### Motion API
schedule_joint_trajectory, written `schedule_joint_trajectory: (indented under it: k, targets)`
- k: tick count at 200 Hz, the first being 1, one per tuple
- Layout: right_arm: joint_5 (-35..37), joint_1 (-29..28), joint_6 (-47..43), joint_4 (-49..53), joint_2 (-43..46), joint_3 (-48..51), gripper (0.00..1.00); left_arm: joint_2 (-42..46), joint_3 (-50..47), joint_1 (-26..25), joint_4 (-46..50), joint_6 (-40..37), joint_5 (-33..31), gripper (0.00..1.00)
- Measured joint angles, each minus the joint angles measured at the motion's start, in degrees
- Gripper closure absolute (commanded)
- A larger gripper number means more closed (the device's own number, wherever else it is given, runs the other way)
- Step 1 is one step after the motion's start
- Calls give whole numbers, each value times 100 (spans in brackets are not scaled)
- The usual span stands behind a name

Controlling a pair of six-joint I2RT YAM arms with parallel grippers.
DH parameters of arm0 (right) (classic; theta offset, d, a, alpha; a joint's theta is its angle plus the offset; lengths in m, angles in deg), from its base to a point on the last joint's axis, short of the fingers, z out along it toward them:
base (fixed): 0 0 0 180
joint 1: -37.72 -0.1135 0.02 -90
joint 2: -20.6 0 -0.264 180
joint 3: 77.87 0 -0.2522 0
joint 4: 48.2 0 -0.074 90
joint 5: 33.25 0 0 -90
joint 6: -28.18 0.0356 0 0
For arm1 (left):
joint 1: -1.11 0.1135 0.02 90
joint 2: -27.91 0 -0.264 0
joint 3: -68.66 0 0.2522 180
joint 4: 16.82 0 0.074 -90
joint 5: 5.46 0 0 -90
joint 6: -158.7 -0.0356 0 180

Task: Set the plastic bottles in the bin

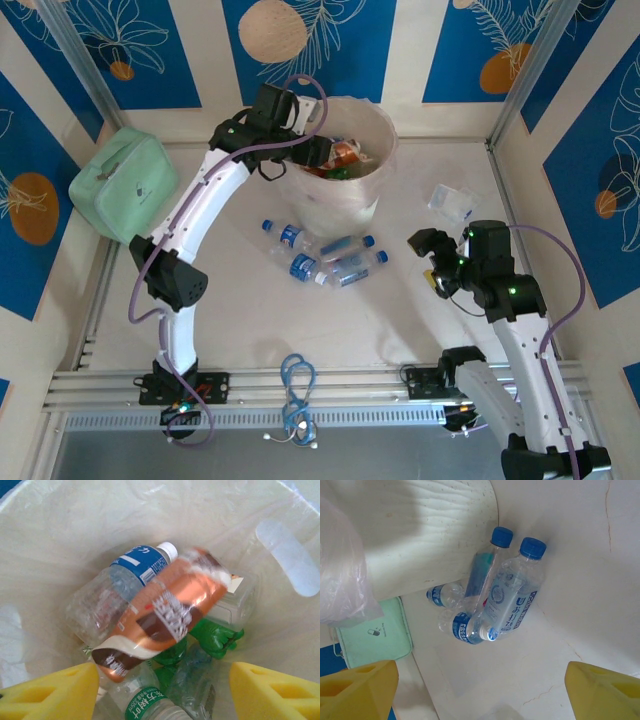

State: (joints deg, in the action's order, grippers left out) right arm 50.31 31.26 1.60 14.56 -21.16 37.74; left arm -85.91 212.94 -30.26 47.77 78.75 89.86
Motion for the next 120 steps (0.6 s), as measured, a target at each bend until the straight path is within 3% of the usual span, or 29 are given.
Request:
schedule_joint_trajectory:
  k: [29, 53, 120]
  targets:
    - [63, -155, 2, -4, -136, -2, 14, 295, -243, 0, -129, 197, -48, 29]
    - [199, -385, 26, -13, -326, -2, 14, 1027, -922, 0, -437, 466, 4, 31]
    - [551, -929, 352, -549, -1397, 114, 19, 4024, -4459, 2, -1937, 1362, 730, 33]
